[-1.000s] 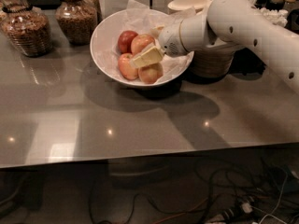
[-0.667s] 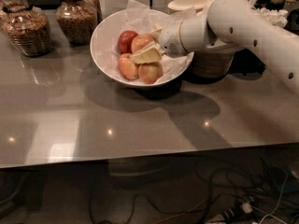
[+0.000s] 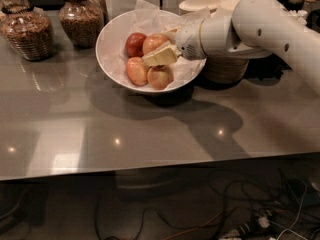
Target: Pick apple from white bowl
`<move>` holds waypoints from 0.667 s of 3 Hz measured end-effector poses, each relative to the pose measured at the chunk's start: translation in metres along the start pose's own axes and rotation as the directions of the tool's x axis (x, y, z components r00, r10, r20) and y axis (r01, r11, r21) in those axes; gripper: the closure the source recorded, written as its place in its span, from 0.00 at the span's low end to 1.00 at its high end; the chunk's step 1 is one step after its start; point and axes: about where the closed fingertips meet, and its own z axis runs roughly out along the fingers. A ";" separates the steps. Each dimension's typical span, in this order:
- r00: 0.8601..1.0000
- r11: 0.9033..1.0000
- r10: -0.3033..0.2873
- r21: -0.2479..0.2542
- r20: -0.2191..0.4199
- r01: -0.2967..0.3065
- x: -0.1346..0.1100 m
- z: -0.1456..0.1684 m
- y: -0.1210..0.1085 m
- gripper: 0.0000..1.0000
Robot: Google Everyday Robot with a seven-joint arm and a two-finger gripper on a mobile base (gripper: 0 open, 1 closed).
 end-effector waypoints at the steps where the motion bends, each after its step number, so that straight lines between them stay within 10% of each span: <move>1: 0.998 1.000 -0.029 0.008 0.050 0.029 -0.022 -0.024 0.005 1.00; 2: 0.994 0.999 -0.048 -0.009 0.098 0.049 -0.037 -0.061 0.019 1.00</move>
Offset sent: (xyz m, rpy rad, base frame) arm -0.0837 -0.0596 0.0828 0.1065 -0.1013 0.0806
